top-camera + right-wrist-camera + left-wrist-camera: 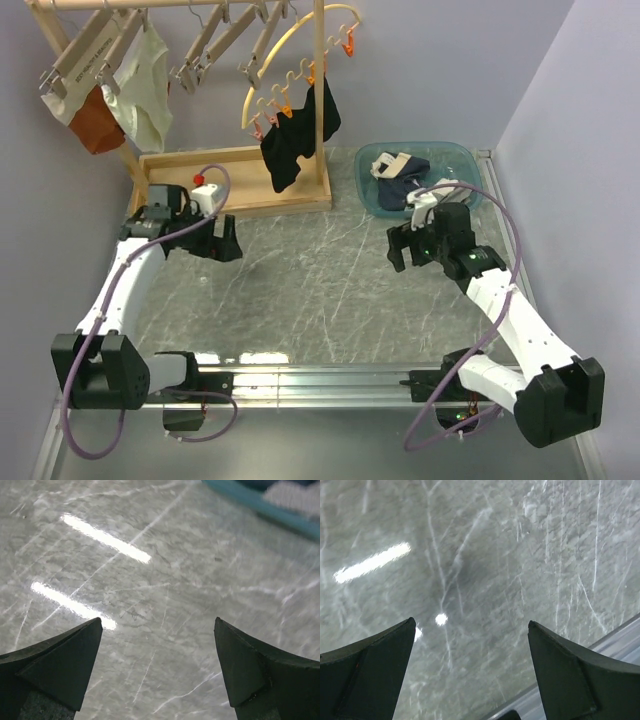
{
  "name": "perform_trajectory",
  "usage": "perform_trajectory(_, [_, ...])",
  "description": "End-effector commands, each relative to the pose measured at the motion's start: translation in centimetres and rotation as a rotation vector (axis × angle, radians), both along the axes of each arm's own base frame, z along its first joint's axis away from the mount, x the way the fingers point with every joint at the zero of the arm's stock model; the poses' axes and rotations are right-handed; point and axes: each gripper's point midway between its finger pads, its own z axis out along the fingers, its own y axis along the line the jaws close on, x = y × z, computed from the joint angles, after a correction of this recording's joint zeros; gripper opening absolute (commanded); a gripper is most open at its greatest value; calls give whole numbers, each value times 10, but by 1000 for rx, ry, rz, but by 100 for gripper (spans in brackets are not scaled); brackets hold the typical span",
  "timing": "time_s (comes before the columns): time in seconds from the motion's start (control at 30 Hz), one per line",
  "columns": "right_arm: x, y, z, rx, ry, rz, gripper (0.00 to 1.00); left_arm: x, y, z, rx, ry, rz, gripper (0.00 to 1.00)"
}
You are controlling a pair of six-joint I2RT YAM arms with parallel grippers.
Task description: Clip the underwear to the hanger
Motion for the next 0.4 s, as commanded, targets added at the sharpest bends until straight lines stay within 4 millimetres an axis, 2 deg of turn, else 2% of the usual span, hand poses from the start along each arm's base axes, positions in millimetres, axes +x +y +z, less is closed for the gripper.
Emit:
perform_trajectory(0.0, [2, 0, 4, 137, 17, -66, 100, 30, -9, 1, 20, -96, 37, 99])
perform_trajectory(0.07, [2, -3, 1, 150, 10, -82, 100, 33, -15, -10, 35, -80, 47, 99])
perform_trajectory(0.17, [-2, -4, -1, 154, 15, -81, 100, 37, -20, -14, 54, -101, 47, 99])
perform_trajectory(0.3, [-5, -4, -1, 155, 5, -73, 100, 38, -26, -13, 65, -126, 50, 99])
perform_trajectory(0.37, [-5, -4, 1, 160, -1, -72, 100, 36, -28, -5, 55, -151, 35, 99])
